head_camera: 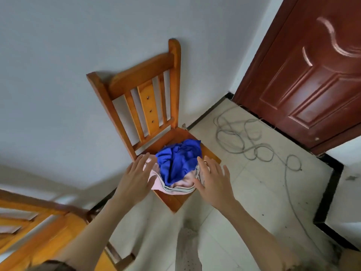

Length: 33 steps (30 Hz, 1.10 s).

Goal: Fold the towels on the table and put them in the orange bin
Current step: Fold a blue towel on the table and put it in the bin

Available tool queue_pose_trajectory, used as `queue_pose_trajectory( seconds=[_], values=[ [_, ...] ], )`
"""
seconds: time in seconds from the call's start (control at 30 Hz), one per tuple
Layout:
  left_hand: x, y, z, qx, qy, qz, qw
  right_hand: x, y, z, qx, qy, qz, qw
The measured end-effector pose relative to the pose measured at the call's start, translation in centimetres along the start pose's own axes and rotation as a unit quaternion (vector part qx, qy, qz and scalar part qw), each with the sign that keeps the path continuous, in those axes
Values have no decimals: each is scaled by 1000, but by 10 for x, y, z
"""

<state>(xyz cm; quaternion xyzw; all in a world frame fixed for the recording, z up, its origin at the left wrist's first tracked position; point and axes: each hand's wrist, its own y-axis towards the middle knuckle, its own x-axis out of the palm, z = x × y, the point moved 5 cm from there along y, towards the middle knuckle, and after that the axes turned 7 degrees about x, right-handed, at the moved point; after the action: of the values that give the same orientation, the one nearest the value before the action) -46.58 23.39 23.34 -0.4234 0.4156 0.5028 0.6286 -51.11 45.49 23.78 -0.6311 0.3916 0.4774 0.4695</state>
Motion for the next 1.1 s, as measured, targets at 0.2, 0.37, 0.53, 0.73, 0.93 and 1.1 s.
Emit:
queue_pose_trajectory(
  seconds=[0.2, 0.37, 0.53, 0.73, 0.93, 1.1],
  values=[
    [96, 78, 6, -49, -7, -112, 993, 69, 90, 42, -59, -9, -68, 996],
    [187, 109, -5, -76, 18, -173, 982, 149, 144, 54, -113, -34, -120, 986],
    [248, 121, -13, -74, 46, -197, 976, 213, 166, 46, -162, -16, -137, 977],
    [262, 126, -29, -131, 21, -125, 983, 257, 184, 18, -217, -12, -156, 964],
    [240, 139, -42, -143, -68, -43, 986, 254, 199, -3, -255, -23, -131, 958],
    [176, 166, -37, -84, -141, 47, 985, 205, 213, 4, -228, 55, -108, 966]
  ],
)
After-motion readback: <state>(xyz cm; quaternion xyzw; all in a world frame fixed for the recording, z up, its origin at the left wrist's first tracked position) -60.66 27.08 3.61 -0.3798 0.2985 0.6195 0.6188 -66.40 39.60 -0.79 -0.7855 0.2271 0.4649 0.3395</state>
